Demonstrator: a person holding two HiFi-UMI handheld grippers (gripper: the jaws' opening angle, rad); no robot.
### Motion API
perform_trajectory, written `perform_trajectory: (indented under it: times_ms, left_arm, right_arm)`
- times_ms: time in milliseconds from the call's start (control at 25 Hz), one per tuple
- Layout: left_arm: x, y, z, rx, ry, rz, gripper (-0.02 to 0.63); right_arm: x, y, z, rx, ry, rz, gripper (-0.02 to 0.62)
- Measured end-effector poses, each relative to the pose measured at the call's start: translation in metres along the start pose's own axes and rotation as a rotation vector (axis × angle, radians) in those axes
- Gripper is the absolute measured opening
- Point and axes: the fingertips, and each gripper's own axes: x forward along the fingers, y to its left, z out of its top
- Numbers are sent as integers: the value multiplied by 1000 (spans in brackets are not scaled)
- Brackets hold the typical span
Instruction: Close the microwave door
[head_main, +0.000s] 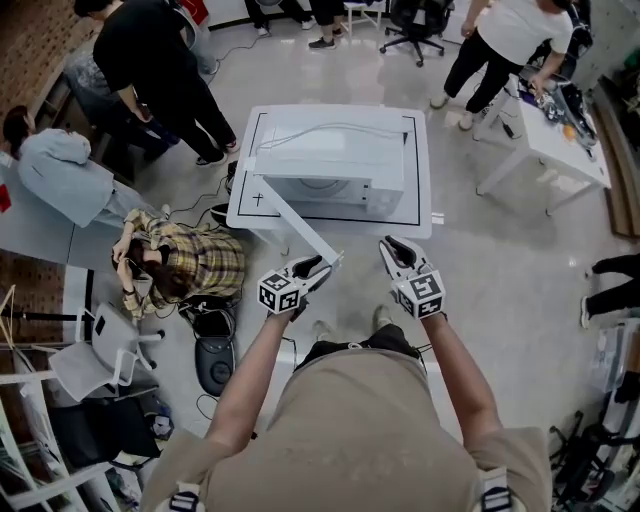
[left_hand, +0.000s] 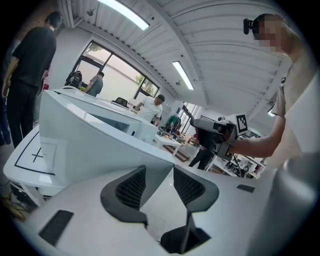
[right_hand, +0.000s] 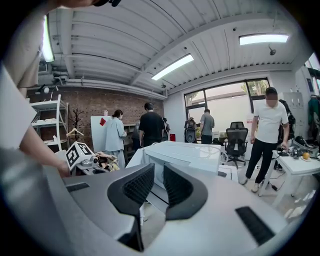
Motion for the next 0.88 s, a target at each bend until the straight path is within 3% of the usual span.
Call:
perform_trajectory:
  times_ms: [640, 880]
  left_arm:
    - [76, 23, 56, 40, 10, -9, 170]
    - [93, 40, 82, -25, -42, -21, 170]
  right_arm:
    - [-8, -26, 0, 32, 12, -46, 52]
    - [-9, -32, 6, 30, 13, -70, 52]
